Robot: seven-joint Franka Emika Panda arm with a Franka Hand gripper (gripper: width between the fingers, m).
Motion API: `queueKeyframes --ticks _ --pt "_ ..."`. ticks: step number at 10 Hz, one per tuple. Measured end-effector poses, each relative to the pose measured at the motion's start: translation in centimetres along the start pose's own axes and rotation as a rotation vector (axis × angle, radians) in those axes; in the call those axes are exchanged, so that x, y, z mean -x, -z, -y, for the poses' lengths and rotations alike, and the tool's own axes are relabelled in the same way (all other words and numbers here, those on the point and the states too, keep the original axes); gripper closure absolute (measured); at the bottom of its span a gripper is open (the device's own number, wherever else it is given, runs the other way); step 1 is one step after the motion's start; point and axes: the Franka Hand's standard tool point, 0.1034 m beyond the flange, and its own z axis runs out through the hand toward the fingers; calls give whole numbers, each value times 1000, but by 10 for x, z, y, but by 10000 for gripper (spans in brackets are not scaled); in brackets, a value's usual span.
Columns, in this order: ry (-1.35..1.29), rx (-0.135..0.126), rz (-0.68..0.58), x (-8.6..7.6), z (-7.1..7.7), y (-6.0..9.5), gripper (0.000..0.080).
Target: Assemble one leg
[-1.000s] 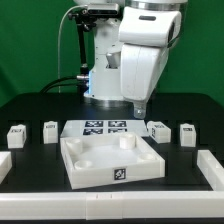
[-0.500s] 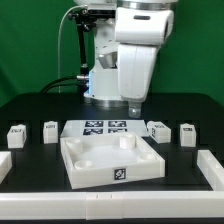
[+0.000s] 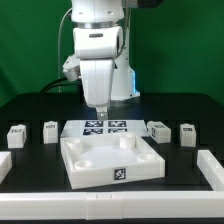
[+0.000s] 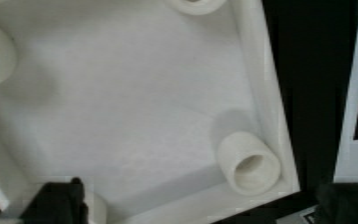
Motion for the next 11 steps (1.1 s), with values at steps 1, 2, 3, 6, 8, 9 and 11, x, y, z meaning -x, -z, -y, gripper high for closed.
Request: queueKeyframes --ticks 1,2,3,6,8,9,11 --pt "-2 -1 0 1 0 0 150" --pt "-2 -2 0 1 1 -1 150" --pt "-4 -4 0 2 2 -2 150" --pt "55 -33 -19 17 41 -32 150" --pt "83 -55 -25 19 59 -62 150" --pt "83 -75 -31 19 64 -75 150" --pt "81 -96 -37 19 67 -93 150"
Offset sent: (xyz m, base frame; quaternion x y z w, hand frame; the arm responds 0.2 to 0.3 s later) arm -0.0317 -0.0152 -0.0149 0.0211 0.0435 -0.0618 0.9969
